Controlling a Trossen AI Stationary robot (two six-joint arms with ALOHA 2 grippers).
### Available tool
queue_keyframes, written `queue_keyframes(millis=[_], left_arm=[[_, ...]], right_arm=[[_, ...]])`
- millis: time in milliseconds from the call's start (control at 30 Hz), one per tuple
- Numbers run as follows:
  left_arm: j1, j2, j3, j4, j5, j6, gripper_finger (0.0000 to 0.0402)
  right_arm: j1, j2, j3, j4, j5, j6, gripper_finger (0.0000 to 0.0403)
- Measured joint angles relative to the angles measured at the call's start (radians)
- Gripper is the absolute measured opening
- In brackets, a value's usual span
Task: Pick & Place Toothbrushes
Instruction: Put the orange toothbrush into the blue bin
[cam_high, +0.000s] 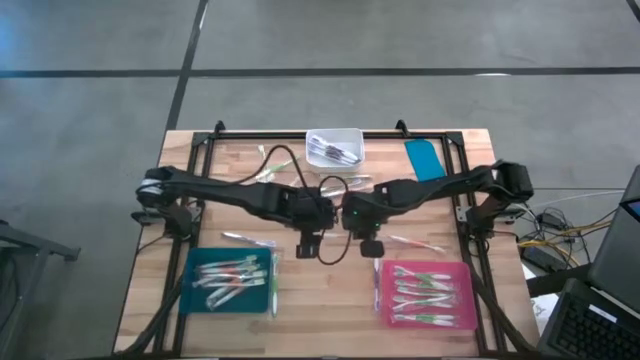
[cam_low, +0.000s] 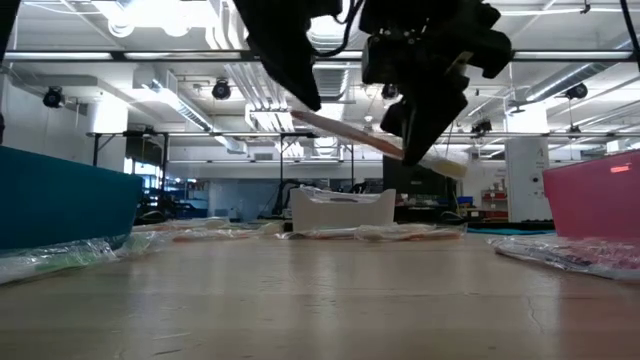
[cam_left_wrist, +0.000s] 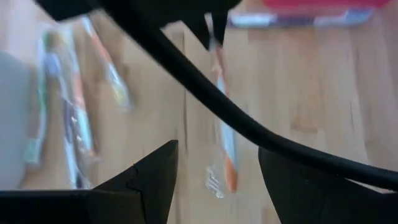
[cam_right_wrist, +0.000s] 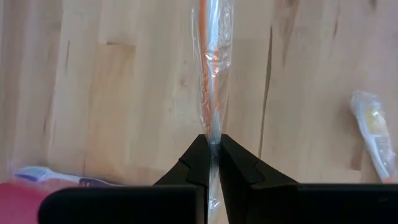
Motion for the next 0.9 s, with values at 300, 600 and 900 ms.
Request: queue_keyframes(millis=[300,600,900], left_arm=[[0.000,0.033,-0.001,-0.060,0.017,-0.056,0.0229],[0.000,0.065,-0.001,-0.046,0.012,-0.070,0.0221],[0.000,0.078,-0.001,-0.048,-0.013,-0.067,0.0157]], right_arm=[[0.003,0.034,0.049,-0.049,0.073,-0.018,0.0013],[0.003,0.034,0.070,-0.042,0.074,-0.017,0.0013],[0.003,0.034,0.068,-0.040,0.073,-0.018,0.0013]])
